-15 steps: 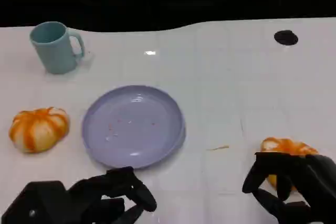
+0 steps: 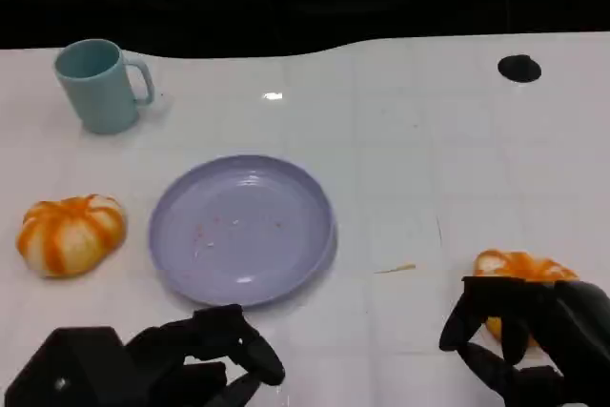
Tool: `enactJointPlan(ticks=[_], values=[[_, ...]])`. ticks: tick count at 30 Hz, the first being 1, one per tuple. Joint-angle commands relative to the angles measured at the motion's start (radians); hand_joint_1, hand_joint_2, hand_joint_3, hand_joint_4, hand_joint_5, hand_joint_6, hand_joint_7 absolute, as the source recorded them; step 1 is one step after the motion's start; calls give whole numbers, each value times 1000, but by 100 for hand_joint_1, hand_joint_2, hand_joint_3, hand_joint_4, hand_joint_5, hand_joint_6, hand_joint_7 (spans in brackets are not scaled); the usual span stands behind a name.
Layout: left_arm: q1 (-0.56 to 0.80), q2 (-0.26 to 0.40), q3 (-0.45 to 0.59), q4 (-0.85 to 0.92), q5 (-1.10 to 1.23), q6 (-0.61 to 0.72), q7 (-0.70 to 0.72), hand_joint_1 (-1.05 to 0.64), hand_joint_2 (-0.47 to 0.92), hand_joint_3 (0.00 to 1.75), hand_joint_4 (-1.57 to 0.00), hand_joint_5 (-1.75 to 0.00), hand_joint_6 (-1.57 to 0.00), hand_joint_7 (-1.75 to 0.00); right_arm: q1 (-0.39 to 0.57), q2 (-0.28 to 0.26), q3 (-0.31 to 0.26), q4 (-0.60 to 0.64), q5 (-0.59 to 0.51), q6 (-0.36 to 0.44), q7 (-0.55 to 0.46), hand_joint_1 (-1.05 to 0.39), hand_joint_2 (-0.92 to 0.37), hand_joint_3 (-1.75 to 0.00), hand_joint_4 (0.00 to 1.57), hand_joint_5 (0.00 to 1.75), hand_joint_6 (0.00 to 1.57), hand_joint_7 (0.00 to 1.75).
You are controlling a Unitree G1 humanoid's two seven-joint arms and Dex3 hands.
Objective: Grasp the bread from the table and place it into the plate.
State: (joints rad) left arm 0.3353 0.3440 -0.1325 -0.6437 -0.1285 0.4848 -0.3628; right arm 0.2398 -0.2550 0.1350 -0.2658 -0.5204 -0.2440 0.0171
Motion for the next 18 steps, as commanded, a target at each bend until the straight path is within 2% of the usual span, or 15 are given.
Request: enactJointPlan(ticks=[1,11,15,18], values=[[1,6,-1,-7,3,2,4,-35,92,53,-64,-175,-58,-143,3,-13,-9,4,9,-9,-6,-8,-38,-101,94,163,94,105],[3,4,1,-2,-1,-3,1,-36,92,53,-64,-175,-58,-143,5,-12,-11,2,22,-8,-1,-8,-39,-102,92,166,94,103],[1,6,1,1,0,-7,0,-36,92,53,-63,-175,-58,-143,5,-9,-14,-7,29,4,3,-8,-39,-111,88,174,94,96],[1,8,0,1,3,-10,0,-35,92,53,-63,-175,-58,-143,1,-11,-18,-5,23,-16,-15,-6,-34,-116,84,174,94,88]])
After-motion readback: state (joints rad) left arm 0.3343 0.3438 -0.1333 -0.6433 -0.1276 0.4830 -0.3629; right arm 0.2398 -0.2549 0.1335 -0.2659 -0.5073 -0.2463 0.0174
